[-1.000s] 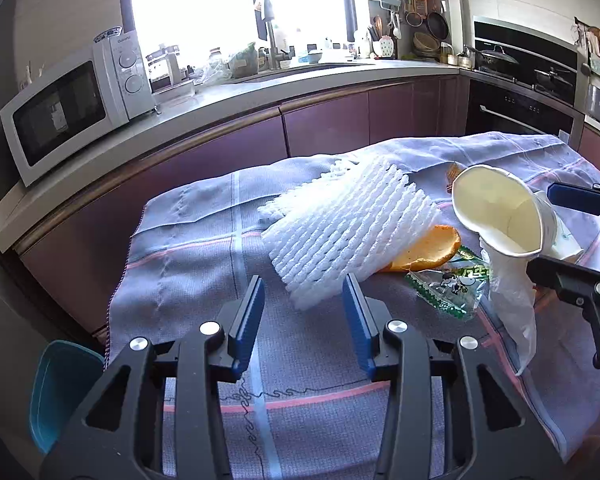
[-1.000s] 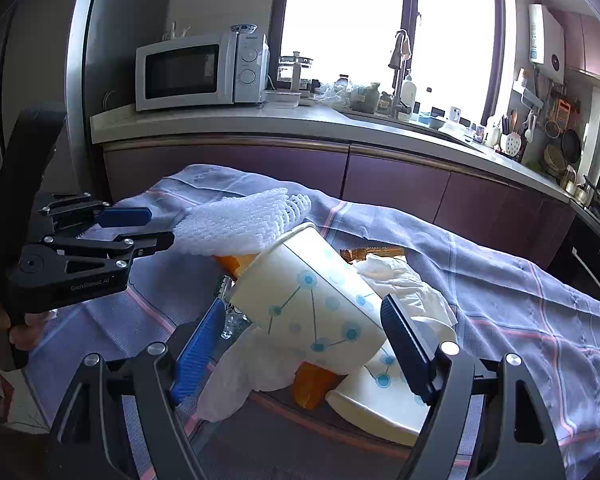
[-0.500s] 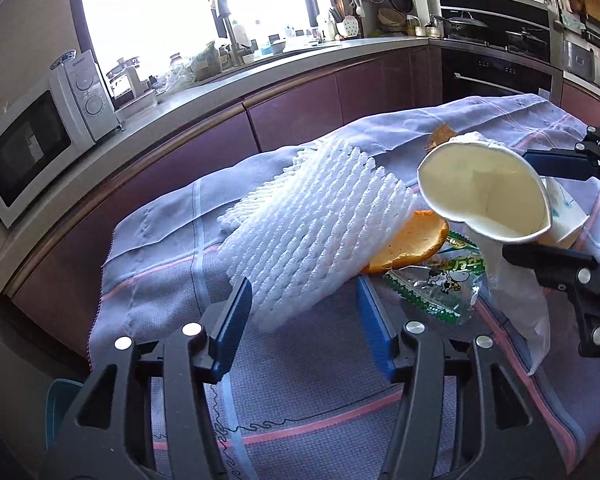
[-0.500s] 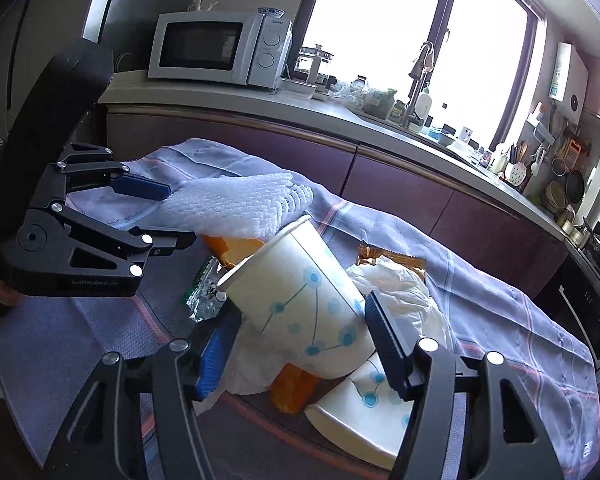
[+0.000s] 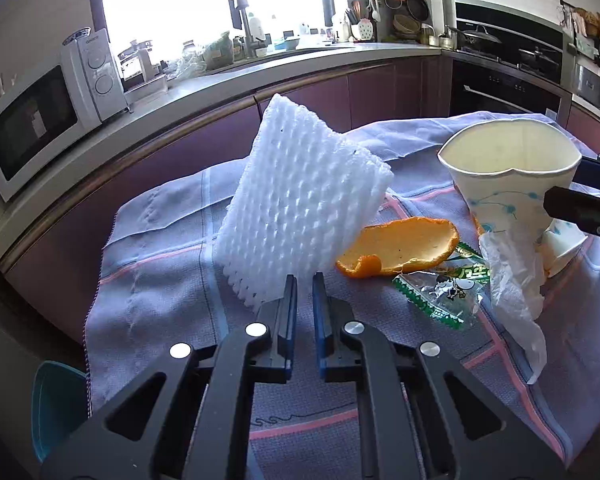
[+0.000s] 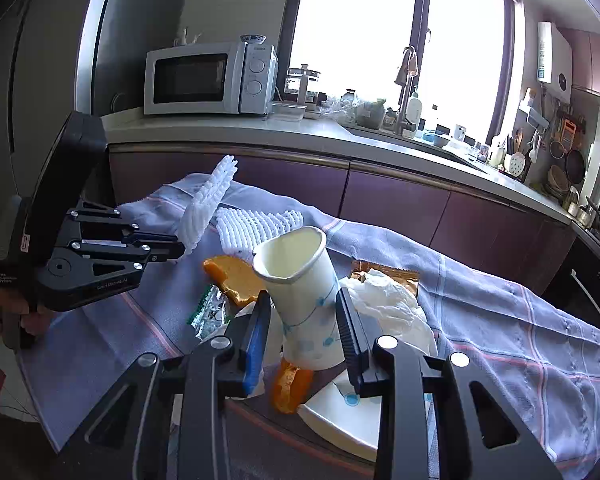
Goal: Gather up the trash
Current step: 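Lift the foam net and paper cup and move them toward the bin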
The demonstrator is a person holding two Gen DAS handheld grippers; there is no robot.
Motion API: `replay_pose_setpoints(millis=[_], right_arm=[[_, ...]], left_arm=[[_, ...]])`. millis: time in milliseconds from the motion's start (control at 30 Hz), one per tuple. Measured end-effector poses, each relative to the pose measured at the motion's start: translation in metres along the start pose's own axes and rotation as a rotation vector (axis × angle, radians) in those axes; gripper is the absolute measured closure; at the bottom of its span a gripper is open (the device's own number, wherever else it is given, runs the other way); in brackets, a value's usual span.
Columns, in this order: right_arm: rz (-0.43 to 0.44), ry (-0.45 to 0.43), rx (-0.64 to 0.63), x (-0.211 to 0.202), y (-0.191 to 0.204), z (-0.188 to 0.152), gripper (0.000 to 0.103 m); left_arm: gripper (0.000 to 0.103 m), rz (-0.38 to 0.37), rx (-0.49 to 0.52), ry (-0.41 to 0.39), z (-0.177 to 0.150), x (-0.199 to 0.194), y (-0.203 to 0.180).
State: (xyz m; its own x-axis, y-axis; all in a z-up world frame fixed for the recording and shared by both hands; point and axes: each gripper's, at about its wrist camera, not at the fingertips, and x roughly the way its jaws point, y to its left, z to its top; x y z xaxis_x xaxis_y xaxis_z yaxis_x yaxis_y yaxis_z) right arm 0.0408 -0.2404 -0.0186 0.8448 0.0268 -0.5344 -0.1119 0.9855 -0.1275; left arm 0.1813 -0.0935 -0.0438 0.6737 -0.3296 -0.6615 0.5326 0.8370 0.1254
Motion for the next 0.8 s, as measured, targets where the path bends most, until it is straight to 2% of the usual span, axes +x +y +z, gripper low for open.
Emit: replay_pose_setpoints(millis=[567,800], right_arm=[[0.067,-0.078,0.103,-0.023,-0.002,0.019,0.074],[0.136,-0.119,0.164,-0.032,-0.004,0.028,0.074]], left_arm=[[0.096,-0.028,-0.177,-0.08,-0.031,-0.076,0.046],[0.096,-0.018,-0.221,-0.097,-0.047,-0.102,0.064]])
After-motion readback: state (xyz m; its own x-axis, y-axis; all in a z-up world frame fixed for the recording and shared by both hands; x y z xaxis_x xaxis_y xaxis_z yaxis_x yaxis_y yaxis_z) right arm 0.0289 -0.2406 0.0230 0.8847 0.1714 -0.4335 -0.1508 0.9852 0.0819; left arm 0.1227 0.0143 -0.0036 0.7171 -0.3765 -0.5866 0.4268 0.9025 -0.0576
